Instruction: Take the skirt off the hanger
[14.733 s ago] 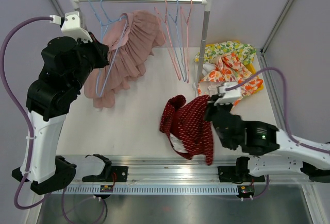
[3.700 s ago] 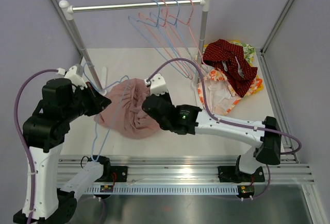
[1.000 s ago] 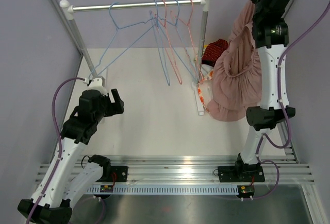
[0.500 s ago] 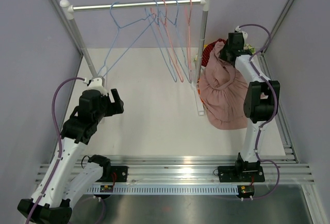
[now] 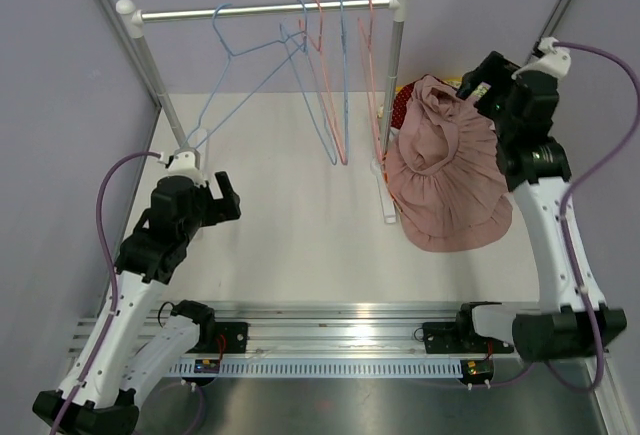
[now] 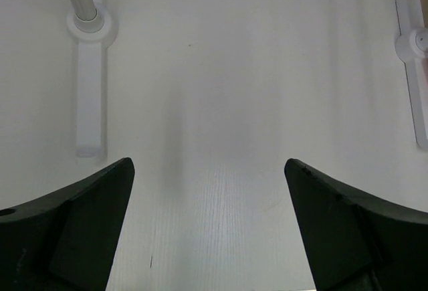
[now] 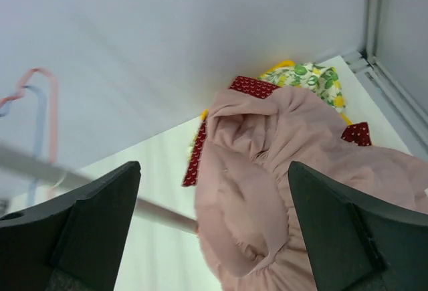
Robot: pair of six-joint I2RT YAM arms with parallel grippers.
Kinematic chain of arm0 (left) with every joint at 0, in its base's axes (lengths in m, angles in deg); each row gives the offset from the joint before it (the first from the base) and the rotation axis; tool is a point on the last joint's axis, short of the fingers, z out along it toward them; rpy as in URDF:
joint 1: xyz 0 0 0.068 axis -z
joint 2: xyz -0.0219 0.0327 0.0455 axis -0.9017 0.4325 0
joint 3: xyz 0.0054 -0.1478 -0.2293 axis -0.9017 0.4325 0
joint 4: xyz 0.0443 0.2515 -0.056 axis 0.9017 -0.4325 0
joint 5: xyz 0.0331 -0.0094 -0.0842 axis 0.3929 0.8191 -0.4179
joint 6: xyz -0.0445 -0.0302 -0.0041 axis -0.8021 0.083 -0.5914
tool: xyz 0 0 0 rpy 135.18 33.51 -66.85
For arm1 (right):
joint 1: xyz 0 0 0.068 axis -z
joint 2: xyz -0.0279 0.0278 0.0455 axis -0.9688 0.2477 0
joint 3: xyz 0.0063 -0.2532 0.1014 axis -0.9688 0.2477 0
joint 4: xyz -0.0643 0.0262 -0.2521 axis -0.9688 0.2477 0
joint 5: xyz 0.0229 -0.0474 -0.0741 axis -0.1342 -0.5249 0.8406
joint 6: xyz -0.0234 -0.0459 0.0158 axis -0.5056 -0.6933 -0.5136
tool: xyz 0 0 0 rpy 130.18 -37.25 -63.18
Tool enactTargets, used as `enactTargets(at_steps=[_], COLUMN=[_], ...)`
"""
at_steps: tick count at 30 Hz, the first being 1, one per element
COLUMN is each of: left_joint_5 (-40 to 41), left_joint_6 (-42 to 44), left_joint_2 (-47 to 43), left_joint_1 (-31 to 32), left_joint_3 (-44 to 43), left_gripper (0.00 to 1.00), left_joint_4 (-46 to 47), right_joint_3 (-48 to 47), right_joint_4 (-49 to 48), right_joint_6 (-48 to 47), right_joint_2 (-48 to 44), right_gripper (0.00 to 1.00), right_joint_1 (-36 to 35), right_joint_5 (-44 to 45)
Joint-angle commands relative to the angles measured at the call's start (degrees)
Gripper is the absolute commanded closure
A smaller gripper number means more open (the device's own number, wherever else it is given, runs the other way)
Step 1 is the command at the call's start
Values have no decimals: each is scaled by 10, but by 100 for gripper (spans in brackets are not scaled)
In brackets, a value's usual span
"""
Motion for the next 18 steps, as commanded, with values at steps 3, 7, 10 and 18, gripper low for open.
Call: enactTargets(at_steps=[3, 7, 10, 18], left_joint_5=[22, 27, 46, 54], left_joint_6=[4, 3, 11, 3], left_joint_2=[-42, -117, -187, -260], left_joint_1=[5, 6, 6, 7], left_joint_3=[-14, -21, 9, 29], left_gripper=[1, 1, 1, 1], left_joint_4=[14, 6, 13, 35], right_joint_3=[185, 364, 414, 419], right_joint_4=[10, 27, 64, 134], right_joint_6=[95, 131, 141, 105], right_joint_2=[-227, -438, -593, -721], right_gripper=[1, 1, 0, 0], right_joint_1=[-1, -1, -1, -1], right_joint_5=[-176, -251, -253, -251])
